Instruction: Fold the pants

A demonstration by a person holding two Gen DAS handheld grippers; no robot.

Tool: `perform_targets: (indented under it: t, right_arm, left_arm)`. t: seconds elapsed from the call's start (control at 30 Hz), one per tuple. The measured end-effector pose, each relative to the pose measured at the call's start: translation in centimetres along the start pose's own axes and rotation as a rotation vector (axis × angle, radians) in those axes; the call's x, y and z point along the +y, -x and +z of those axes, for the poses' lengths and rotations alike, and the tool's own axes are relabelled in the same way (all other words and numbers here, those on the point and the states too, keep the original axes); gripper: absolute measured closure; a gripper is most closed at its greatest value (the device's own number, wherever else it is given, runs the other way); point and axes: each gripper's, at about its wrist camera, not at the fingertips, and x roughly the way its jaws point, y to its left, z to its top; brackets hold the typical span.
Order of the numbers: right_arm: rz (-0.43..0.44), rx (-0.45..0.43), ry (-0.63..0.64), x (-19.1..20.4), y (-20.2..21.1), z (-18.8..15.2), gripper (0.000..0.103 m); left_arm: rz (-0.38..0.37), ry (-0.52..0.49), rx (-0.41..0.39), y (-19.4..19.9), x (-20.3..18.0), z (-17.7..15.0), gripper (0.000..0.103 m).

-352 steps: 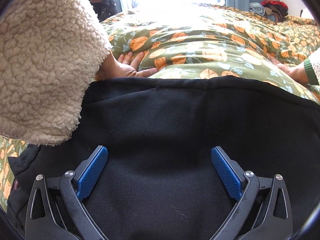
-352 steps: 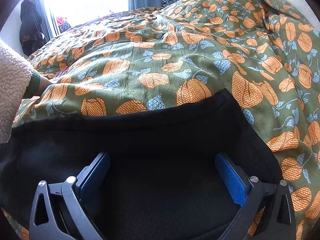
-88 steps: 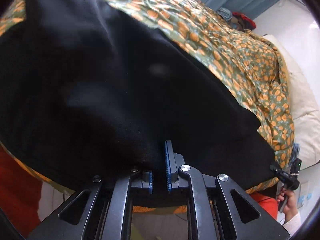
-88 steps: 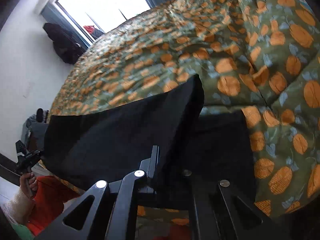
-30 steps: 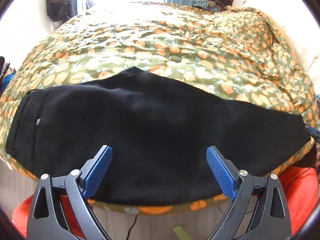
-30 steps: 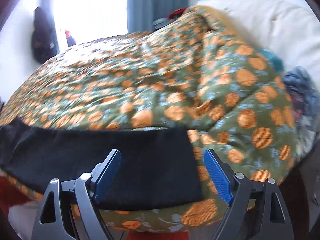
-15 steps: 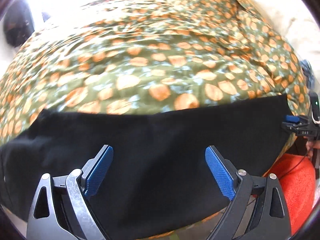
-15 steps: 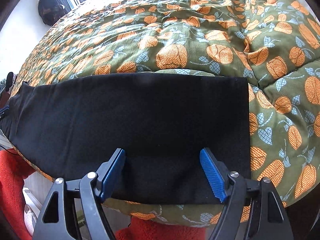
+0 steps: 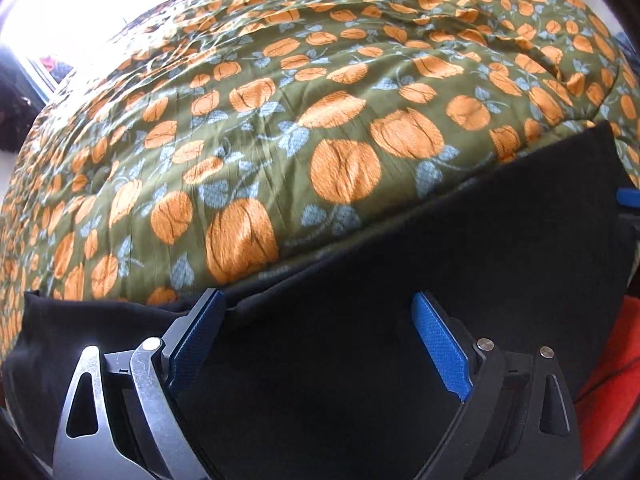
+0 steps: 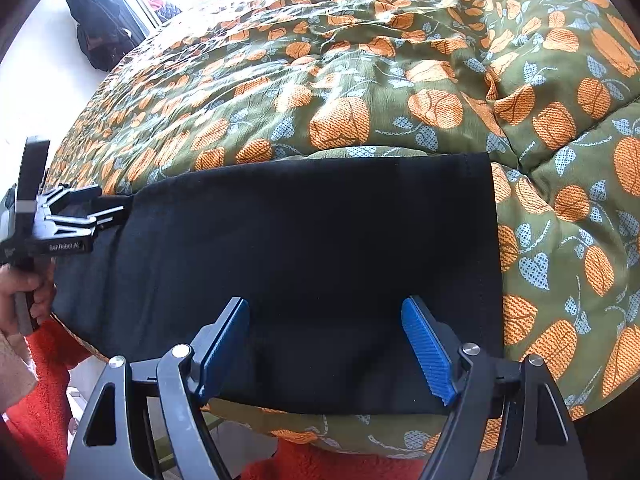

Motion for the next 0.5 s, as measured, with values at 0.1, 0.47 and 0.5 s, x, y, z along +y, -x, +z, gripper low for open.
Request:
perform_targets:
  t: [0.1, 0.47, 0.5]
  right_arm:
    - [-0.005, 0.003, 0.004, 0.2, 0.0, 0.0, 0.024]
    - [0.129, -0.339, -0.192, -3.1, 6.3, -1.9, 0.025]
    - [0.182, -0.393, -0.284, -4.6, 7.7, -2.9, 0.025]
  left_arm:
    - [-0.058, -0.002, 0.007, 1.2, -1.1, -3.4, 0.006]
    - [-0.076, 0.015, -0.01, 2.5, -2.0, -6.2, 0.005]
    - [-0.082, 0.013, -0.01, 2.2, -1.9, -6.1, 0.003]
